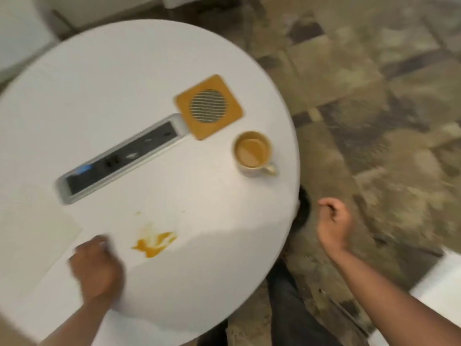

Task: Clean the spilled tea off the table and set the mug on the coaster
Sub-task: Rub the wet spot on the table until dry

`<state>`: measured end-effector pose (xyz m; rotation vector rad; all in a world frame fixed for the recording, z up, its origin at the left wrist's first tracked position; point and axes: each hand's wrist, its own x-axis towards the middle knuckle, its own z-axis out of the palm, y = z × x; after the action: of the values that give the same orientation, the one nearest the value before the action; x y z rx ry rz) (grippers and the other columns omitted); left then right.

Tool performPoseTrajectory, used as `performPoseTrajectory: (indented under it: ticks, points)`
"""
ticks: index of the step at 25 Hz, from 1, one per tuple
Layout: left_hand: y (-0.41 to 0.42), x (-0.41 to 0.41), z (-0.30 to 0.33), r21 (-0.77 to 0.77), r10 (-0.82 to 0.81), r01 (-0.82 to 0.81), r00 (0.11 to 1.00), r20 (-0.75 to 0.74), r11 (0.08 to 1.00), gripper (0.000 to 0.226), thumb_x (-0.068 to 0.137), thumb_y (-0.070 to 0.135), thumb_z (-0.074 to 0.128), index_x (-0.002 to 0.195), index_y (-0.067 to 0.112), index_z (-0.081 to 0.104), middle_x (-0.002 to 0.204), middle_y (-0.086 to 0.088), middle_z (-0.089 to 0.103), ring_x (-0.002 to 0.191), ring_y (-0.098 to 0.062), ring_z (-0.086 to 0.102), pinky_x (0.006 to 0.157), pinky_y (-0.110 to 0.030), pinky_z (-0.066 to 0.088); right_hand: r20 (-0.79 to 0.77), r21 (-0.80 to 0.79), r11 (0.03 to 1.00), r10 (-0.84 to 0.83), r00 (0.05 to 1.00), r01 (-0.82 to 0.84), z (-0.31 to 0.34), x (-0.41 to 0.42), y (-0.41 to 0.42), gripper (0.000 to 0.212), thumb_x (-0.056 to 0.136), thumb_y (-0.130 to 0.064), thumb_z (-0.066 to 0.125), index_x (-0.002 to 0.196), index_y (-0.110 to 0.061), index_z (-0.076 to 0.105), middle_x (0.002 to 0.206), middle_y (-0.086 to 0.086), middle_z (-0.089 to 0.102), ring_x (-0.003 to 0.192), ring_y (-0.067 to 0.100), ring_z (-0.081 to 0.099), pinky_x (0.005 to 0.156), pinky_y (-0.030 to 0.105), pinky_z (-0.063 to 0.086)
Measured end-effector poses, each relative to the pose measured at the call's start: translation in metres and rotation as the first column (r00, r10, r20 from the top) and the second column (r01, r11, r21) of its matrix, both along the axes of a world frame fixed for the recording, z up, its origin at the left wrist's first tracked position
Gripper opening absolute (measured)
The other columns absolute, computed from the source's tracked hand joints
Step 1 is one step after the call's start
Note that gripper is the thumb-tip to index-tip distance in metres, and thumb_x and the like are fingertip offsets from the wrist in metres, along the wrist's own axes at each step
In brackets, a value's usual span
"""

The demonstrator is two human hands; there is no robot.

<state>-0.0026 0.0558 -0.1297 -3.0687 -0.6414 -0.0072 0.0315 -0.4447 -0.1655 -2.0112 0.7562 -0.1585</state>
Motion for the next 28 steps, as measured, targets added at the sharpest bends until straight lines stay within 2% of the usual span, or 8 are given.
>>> performPoseTrajectory:
  ticks: [2, 4, 9, 13, 17, 21, 25, 28]
  points:
    - [-0.007, -0.001, 0.008, -0.046, 0.078, -0.08, 0.996, -0.043, 0.996, 0.046, 0.086, 0.012, 0.032, 0.112, 0.002, 0.068, 0.105, -0.029, 0.064, 0.099, -0.049, 0.057, 0.09, -0.053, 0.039, 0.241, -0.088, 0.97, 0.243, 0.939, -0.229, 0.03, 0.003, 0.027, 0.022, 0.086, -0.01, 0.048, 0.088, -0.026, 0.064, 0.087, -0.001, 0.064, 0.08, 0.005, 0.058, 0.076, 0.02, 0.045]
    - [-0.003, -0.004, 0.014, -0.165, 0.101, -0.106, 0.994, -0.037, 0.981, 0.047, 0.086, 0.009, 0.034, 0.121, 0.005, 0.067, 0.116, -0.025, 0.061, 0.106, -0.048, 0.053, 0.098, -0.051, 0.037, 0.341, -0.147, 0.888, 0.459, 0.82, -0.436, 0.059, 0.007, 0.065, 0.021, 0.085, -0.007, 0.048, 0.084, -0.02, 0.064, 0.086, -0.013, 0.06, 0.083, 0.001, 0.058, 0.074, 0.013, 0.041]
    - [-0.002, -0.004, 0.016, -0.319, 0.084, -0.058, 0.994, 0.068, 0.946, 0.04, 0.08, 0.0, 0.047, 0.113, 0.006, 0.069, 0.106, -0.019, 0.065, 0.092, -0.044, 0.058, 0.085, -0.049, 0.046, 0.261, -0.258, 0.644, 0.765, 0.589, -0.721, 0.09, 0.037, 0.179, 0.02, 0.08, -0.001, 0.051, 0.08, -0.008, 0.069, 0.083, -0.002, 0.064, 0.077, 0.013, 0.063, 0.066, 0.028, 0.05]
    - [0.018, -0.001, 0.019, -0.443, 0.094, -0.023, 0.986, 0.14, 0.896, 0.027, 0.086, -0.002, 0.055, 0.106, 0.009, 0.07, 0.105, -0.011, 0.067, 0.094, -0.039, 0.061, 0.086, -0.044, 0.047, 0.116, -0.325, 0.346, 0.938, 0.326, -0.88, 0.09, 0.073, 0.277, 0.02, 0.077, 0.006, 0.059, 0.088, -0.005, 0.073, 0.088, 0.006, 0.071, 0.081, 0.027, 0.068, 0.071, 0.039, 0.055]
    - [0.076, 0.003, 0.023, -0.42, 0.265, -0.158, 0.941, 0.21, 0.894, 0.035, 0.096, 0.01, 0.059, 0.131, 0.012, 0.064, 0.141, -0.012, 0.059, 0.133, -0.039, 0.049, 0.11, -0.048, 0.036, -0.046, -0.307, 0.048, 0.997, 0.065, -0.95, 0.086, 0.086, 0.366, 0.027, 0.086, 0.001, 0.059, 0.106, -0.008, 0.074, 0.104, 0.006, 0.073, 0.097, 0.031, 0.066, 0.084, 0.04, 0.053]
    - [0.159, 0.008, 0.034, -0.381, 0.357, -0.302, 0.931, 0.081, 0.874, 0.05, 0.104, 0.012, 0.045, 0.154, 0.013, 0.042, 0.169, -0.006, 0.027, 0.156, -0.033, 0.018, 0.12, -0.052, 0.022, -0.144, -0.318, -0.157, 0.983, -0.116, -0.935, 0.079, 0.088, 0.439, 0.035, 0.094, -0.01, 0.051, 0.127, -0.009, 0.063, 0.127, 0.007, 0.064, 0.114, 0.033, 0.058, 0.093, 0.041, 0.049]
    - [0.223, -0.001, 0.031, -0.334, 0.202, -0.222, 0.975, -0.092, 0.916, 0.055, 0.105, 0.016, 0.046, 0.159, 0.014, 0.035, 0.17, -0.004, 0.021, 0.158, -0.03, 0.015, 0.125, -0.045, 0.018, -0.21, -0.361, -0.243, 0.962, -0.175, -0.901, 0.074, 0.1, 0.502, 0.047, 0.099, -0.013, 0.05, 0.145, -0.005, 0.045, 0.151, 0.012, 0.046, 0.137, 0.033, 0.042, 0.109, 0.038, 0.036]
    - [0.242, -0.012, 0.024, -0.385, 0.115, -0.148, 0.988, -0.107, 0.911, 0.055, 0.105, 0.023, 0.053, 0.158, 0.017, 0.038, 0.169, 0.0, 0.025, 0.158, -0.023, 0.019, 0.126, -0.042, 0.016, -0.251, -0.375, -0.285, 0.947, -0.199, -0.882, 0.071, 0.119, 0.543, 0.055, 0.098, -0.011, 0.051, 0.151, -0.005, 0.037, 0.16, 0.014, 0.034, 0.147, 0.029, 0.03, 0.116, 0.036, 0.027]
